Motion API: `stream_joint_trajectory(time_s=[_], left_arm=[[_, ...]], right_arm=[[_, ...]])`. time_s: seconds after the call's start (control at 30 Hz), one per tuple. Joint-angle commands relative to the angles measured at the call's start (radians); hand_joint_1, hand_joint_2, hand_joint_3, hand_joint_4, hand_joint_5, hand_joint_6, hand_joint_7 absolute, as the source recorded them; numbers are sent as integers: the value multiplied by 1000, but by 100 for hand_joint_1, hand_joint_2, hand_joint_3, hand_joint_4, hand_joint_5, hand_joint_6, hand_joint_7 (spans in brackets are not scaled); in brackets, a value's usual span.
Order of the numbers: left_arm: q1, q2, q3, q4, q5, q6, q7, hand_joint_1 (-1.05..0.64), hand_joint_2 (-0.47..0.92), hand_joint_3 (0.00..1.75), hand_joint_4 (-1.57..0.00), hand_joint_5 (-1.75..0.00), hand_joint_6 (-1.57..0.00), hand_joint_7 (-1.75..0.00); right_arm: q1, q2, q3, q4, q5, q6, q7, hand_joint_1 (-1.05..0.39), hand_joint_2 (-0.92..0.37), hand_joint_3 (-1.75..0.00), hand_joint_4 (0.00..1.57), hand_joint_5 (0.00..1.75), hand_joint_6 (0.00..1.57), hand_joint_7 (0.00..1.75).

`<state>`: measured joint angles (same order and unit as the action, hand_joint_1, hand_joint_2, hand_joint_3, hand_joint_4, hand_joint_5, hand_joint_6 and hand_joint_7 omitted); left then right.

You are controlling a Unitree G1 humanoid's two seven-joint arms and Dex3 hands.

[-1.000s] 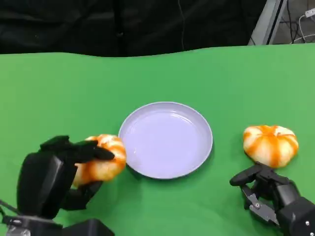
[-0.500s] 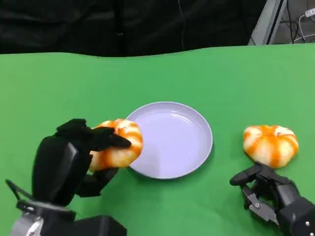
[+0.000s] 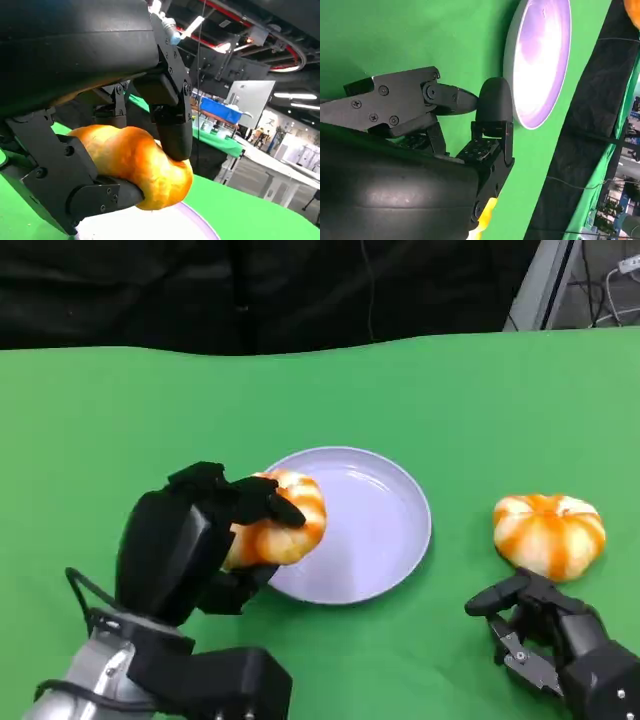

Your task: Grasp the bread from the table and place it into the plate.

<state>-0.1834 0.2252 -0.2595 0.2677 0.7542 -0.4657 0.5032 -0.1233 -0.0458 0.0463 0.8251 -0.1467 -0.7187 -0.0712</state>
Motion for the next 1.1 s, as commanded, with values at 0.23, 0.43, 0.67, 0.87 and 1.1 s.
stream_joint_trajectory(time_s=[0.23, 0.43, 0.67, 0.87, 1.1], left_arm=[[-93, -28, -62, 80, 8, -4, 7, -9, 45, 112, -79, -175, -88, -134], [-143, -51, -95, 155, 18, 1, 24, -10, 46, 109, -76, -175, -85, -139], [-202, -75, -121, 237, 28, -5, 51, -10, 46, 110, -79, -175, -83, -143], [-261, -84, -150, 326, 38, 3, 72, -7, 51, 98, -75, -175, -77, -151], [-303, -97, -171, 421, 30, -2, 102, -5, 54, 88, -71, -175, -79, -140]], right_arm=[[15, -4, 8, 1, -10, 28, -9, -31, -92, -43, 67, 175, 73, 123], [17, -1, 8, -2, -4, 32, -4, -32, -92, -42, 67, 175, 72, 123], [21, -2, 13, -8, -7, 33, -1, -31, -92, -42, 69, 175, 72, 123], [24, 5, 17, -18, -10, 44, -9, -33, -92, -43, 70, 175, 72, 123], [26, 5, 22, -21, -17, 42, -16, -33, -92, -44, 70, 175, 70, 125]])
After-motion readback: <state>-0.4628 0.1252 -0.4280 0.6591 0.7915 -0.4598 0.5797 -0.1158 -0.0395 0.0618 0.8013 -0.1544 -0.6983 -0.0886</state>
